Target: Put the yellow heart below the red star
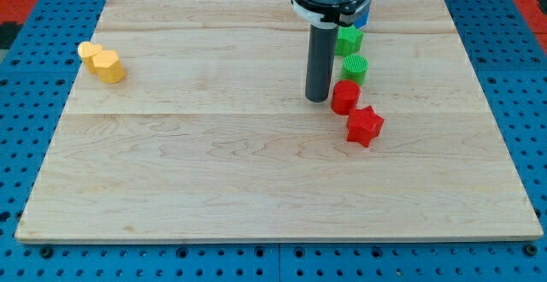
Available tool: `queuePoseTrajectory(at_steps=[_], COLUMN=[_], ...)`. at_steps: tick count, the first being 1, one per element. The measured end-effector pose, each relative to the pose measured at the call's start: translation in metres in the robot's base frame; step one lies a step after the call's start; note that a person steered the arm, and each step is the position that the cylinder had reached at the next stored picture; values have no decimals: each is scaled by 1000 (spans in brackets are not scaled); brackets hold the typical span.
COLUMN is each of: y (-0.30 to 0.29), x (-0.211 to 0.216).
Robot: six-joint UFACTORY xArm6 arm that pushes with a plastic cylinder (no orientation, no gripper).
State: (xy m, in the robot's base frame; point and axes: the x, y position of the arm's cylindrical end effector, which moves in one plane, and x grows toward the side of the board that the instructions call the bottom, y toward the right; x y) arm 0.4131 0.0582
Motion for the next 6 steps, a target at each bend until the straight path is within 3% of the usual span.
queuePoseTrajectory(at_steps=[3,4,6], y=[16,-58,-211], x=[0,-19,-153])
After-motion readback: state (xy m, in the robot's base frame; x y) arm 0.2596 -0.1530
